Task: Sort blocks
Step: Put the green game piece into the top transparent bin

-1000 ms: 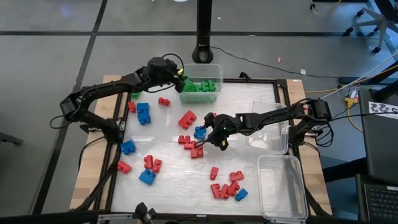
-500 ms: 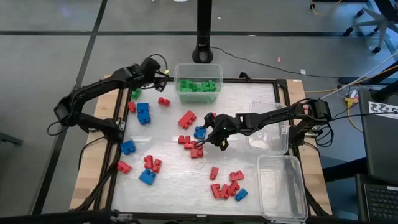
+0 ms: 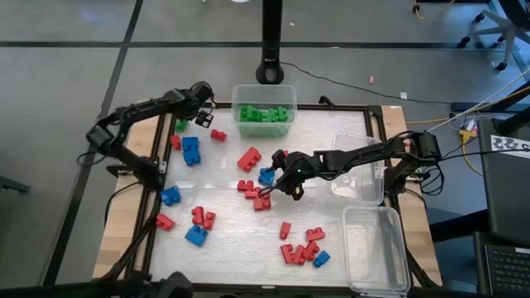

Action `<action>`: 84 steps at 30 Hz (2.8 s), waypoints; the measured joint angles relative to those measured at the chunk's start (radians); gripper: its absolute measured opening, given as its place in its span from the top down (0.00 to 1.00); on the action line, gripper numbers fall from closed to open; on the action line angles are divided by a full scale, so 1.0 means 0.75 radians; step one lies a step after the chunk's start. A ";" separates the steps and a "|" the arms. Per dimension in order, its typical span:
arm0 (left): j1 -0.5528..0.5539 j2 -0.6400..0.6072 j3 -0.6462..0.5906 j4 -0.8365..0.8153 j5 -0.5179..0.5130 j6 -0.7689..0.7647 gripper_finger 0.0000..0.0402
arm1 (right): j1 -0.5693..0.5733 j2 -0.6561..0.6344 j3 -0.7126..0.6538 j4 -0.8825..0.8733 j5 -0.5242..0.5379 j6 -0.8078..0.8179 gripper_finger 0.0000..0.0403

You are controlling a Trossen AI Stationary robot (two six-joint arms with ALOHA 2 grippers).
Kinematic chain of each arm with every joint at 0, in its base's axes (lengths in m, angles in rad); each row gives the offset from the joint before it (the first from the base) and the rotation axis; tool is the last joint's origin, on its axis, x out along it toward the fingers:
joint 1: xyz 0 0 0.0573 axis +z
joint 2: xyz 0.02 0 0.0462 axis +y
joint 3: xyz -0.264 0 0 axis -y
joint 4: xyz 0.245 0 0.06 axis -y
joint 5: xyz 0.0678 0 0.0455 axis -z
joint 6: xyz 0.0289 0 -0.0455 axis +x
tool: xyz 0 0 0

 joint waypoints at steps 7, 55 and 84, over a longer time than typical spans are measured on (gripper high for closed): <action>0.069 0.167 0.006 -0.081 -0.028 -0.014 0.31 | 0.000 0.001 0.000 0.000 0.000 0.000 0.20; 0.092 0.124 0.022 -0.104 0.148 0.061 0.38 | 0.000 0.002 -0.001 0.004 0.000 -0.001 0.20; 0.100 0.248 0.018 -0.046 0.291 0.243 0.71 | 0.000 0.002 -0.001 -0.001 0.000 -0.001 0.20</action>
